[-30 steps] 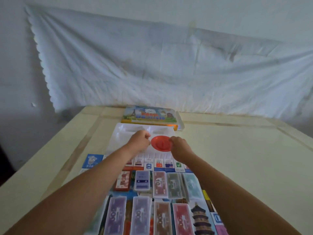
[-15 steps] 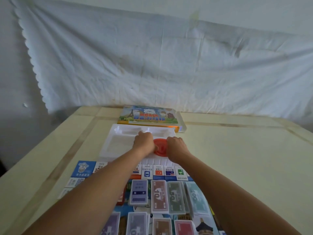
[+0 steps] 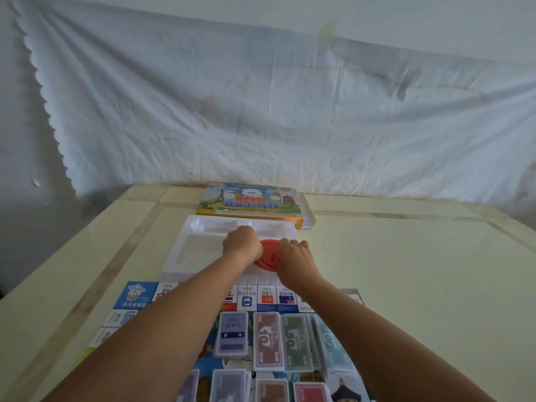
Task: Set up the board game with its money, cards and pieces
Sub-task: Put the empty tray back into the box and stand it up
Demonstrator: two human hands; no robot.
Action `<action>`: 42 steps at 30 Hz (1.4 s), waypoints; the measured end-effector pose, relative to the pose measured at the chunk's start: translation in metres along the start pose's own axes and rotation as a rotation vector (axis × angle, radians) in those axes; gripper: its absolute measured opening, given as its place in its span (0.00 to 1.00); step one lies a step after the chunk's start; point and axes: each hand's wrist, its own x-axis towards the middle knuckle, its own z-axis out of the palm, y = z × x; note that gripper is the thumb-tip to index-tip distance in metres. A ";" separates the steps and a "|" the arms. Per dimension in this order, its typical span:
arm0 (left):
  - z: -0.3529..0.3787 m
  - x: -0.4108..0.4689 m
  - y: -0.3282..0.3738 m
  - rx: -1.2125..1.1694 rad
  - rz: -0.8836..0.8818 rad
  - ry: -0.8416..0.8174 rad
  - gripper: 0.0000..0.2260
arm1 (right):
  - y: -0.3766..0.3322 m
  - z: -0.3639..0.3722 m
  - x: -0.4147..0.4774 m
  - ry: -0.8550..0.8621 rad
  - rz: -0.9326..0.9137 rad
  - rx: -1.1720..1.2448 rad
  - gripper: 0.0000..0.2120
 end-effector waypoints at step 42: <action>-0.076 -0.323 -0.031 -1.302 -0.084 -0.360 0.03 | 0.021 -0.142 -0.277 -0.181 0.482 1.184 0.07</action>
